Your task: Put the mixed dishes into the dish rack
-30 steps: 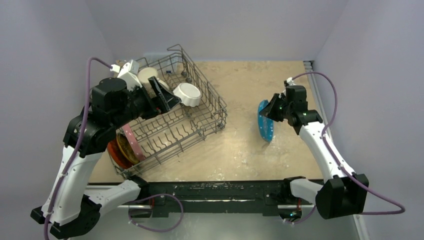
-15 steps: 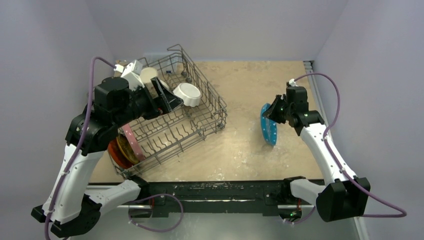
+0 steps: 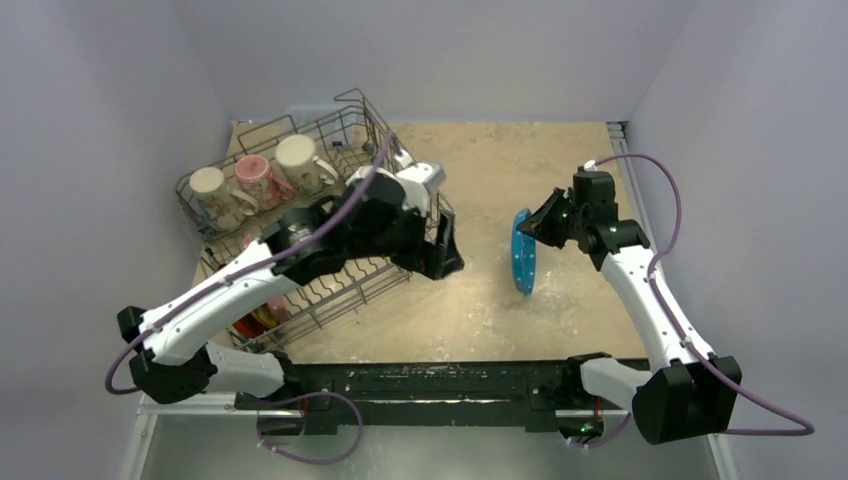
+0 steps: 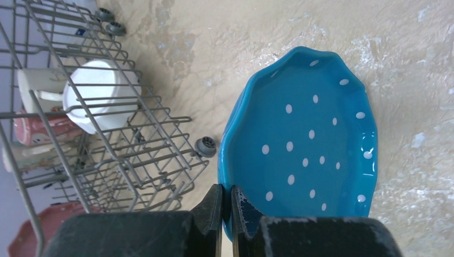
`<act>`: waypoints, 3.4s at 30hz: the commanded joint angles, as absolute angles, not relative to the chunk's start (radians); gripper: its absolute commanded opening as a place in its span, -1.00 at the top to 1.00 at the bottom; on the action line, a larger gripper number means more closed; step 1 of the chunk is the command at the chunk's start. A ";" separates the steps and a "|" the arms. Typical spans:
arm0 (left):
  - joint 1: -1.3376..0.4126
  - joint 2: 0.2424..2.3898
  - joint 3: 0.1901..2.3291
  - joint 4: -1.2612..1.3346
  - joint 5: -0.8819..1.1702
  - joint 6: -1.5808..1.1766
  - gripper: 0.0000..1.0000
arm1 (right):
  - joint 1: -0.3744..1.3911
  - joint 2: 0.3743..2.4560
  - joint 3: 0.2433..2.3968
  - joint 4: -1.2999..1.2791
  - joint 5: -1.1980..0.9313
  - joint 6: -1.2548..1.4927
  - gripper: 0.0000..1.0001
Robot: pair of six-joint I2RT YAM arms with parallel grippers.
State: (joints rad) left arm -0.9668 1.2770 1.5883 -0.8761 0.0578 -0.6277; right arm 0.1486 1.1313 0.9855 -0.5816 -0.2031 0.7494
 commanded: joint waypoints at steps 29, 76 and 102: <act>-1.175 1.861 1.661 -0.410 -0.341 -0.565 -0.50 | 0.146 1.027 1.054 -0.561 -0.254 1.103 1.00; -1.234 1.793 1.655 -0.356 -0.590 -0.246 1.00 | 0.149 1.284 1.261 -1.078 -0.159 1.110 -0.98; -1.269 1.760 1.600 -0.263 -0.472 -0.141 1.00 | 0.148 1.337 1.070 -0.882 -0.262 1.166 0.65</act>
State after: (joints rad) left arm -1.2560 1.8694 1.5738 -0.3828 -0.5034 -0.1452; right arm 0.1493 1.3830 1.0847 -0.9501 -0.2558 1.1481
